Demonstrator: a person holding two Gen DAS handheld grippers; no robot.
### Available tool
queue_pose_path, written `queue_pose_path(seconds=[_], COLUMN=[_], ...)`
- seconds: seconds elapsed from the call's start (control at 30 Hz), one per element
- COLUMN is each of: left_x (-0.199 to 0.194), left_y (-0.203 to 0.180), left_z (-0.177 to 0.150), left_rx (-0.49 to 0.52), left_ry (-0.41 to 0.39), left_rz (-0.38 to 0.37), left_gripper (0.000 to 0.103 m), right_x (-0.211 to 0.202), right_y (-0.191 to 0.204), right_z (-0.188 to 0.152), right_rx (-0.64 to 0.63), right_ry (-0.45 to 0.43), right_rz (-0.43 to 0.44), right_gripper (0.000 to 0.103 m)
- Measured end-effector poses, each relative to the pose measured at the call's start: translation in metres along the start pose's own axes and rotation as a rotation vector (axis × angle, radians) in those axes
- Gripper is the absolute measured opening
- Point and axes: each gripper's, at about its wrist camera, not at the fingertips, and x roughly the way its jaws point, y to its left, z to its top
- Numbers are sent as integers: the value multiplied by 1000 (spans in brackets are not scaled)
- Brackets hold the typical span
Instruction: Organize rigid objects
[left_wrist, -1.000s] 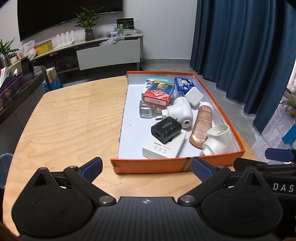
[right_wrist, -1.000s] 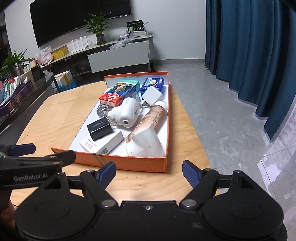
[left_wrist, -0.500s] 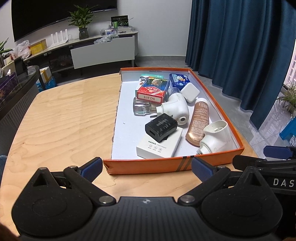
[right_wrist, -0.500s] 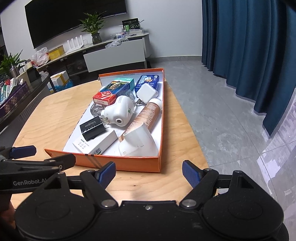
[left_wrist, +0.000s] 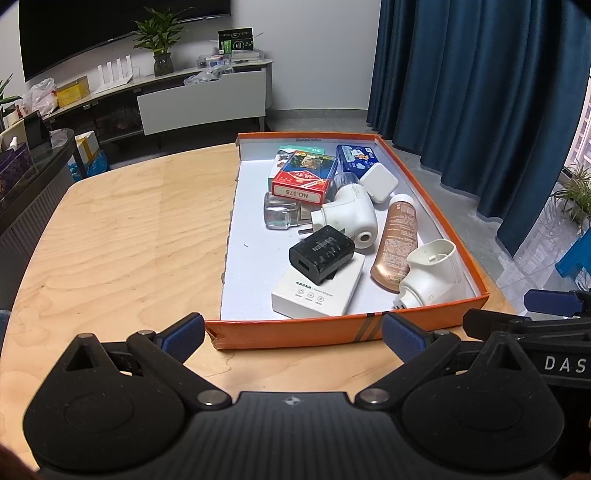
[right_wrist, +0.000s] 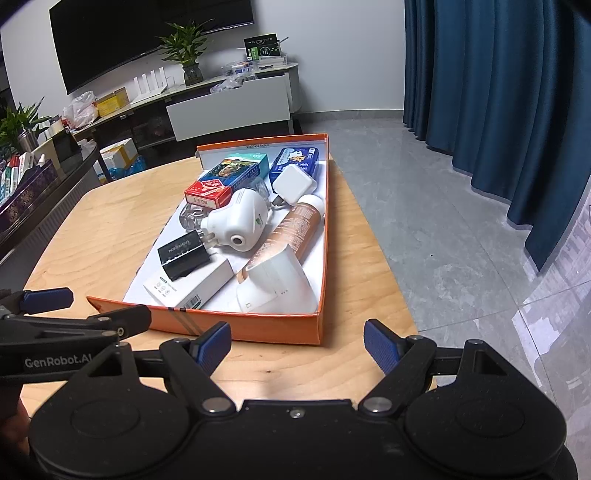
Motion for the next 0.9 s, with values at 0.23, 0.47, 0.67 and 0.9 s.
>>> queue_pose_path(seconds=[0.23,0.47,0.67,0.9], left_x=[1,2,2,2], left_y=[0,0,0,2], left_z=[0,0,0,-1], left_rx=[-2,-3,-5,-5], left_ry=[3,8,16,12], left_rz=[-3,-5,-10,-20], left_gripper=[103,103,103,103], right_x=[0,0,0,0], right_y=[0,0,0,1], right_z=[0,0,0,1], right_rx=[0,0,-1,-1], right_ry=[1,0,1,0], right_rz=[0,-1,-1,-3], right_gripper=[93,93,93,93])
